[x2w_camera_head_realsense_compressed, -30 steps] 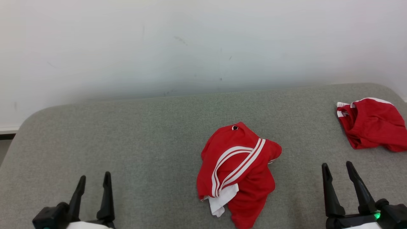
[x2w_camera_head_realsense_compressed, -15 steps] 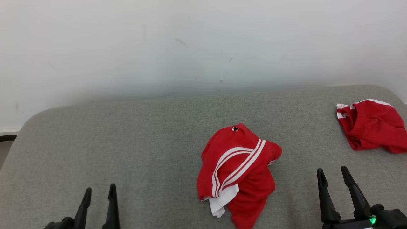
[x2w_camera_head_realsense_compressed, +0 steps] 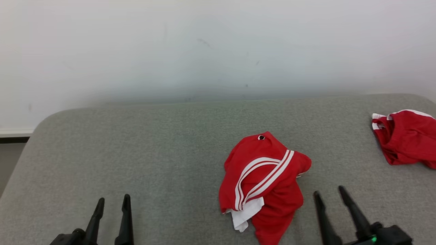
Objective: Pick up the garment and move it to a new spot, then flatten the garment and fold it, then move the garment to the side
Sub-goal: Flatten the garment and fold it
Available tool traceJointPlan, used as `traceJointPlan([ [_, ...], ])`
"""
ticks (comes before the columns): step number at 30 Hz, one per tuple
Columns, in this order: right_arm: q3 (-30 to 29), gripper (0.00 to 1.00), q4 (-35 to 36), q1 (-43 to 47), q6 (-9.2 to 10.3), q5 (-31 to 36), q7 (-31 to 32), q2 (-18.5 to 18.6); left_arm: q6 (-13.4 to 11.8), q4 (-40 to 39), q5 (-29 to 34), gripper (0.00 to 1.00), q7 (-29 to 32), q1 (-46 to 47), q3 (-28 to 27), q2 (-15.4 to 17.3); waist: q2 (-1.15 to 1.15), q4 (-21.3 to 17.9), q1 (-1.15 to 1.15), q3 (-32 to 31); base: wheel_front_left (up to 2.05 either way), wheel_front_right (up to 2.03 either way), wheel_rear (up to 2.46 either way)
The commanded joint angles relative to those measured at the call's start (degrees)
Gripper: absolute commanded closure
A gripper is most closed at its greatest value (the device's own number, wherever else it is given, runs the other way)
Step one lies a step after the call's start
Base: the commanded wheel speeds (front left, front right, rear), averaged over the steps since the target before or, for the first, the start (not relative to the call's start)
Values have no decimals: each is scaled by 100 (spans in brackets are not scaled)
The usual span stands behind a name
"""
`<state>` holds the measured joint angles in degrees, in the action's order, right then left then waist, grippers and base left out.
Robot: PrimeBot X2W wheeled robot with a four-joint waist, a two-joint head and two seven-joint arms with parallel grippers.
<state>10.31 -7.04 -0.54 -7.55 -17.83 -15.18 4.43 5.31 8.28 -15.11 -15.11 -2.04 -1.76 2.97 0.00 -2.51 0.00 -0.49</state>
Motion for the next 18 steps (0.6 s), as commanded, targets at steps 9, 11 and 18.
traceJointPlan([
  [9,1703,0,-635,-428,13,-878,481,312,48,179,-67,0,-1,161,91,3,0,679,0,36,0,0,0],
  [11,1889,0,-774,-530,13,-1029,581,313,35,194,-85,0,-1,173,134,2,0,828,0,49,0,0,0],
  [18,2044,0,-1480,-881,13,-1341,880,212,9,243,-161,0,-1,221,229,2,0,1255,0,109,0,0,0],
])
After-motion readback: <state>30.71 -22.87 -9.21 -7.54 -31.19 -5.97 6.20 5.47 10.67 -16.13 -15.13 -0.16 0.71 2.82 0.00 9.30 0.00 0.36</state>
